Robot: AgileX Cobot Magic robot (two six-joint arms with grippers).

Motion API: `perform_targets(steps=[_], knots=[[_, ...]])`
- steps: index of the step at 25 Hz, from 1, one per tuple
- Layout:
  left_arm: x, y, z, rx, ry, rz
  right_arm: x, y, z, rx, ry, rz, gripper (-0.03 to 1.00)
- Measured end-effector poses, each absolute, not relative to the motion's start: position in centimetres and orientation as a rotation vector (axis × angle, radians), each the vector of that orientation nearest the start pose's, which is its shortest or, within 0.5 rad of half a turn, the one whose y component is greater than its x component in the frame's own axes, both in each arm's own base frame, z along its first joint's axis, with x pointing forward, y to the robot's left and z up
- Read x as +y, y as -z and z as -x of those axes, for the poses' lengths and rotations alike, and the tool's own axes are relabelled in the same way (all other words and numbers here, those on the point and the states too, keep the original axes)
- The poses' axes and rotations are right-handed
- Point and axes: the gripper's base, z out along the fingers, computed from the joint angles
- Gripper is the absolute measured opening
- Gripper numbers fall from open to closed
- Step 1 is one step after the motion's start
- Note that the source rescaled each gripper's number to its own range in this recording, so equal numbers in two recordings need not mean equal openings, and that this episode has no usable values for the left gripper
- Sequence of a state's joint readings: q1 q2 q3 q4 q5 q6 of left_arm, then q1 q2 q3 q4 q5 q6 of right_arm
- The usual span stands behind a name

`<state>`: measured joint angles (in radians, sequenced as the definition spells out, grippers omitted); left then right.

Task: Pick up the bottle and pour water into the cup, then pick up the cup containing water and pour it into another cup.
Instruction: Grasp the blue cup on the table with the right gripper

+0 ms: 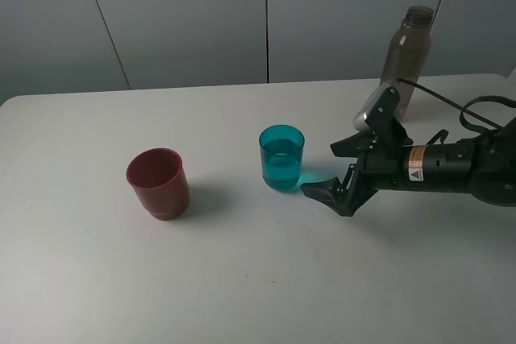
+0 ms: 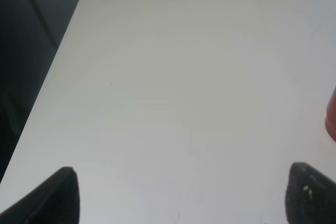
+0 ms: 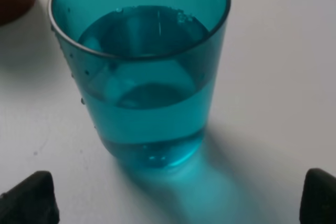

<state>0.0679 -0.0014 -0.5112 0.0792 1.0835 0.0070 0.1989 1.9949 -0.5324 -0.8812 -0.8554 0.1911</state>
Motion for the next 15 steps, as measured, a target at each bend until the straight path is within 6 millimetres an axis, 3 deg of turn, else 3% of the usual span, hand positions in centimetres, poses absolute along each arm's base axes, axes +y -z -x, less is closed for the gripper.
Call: perform_targets(steps=[7, 15], knots=[[0.6, -27.9, 0.8, 2.054, -0.141, 0.068, 12.1, -6.3, -27.7, 1.905, -0.597, 1.057, 1.0], [0.6, -27.9, 0.8, 2.053, -0.137, 0.075, 12.5, -6.6, -28.2, 1.845, -0.614, 1.07, 1.0]])
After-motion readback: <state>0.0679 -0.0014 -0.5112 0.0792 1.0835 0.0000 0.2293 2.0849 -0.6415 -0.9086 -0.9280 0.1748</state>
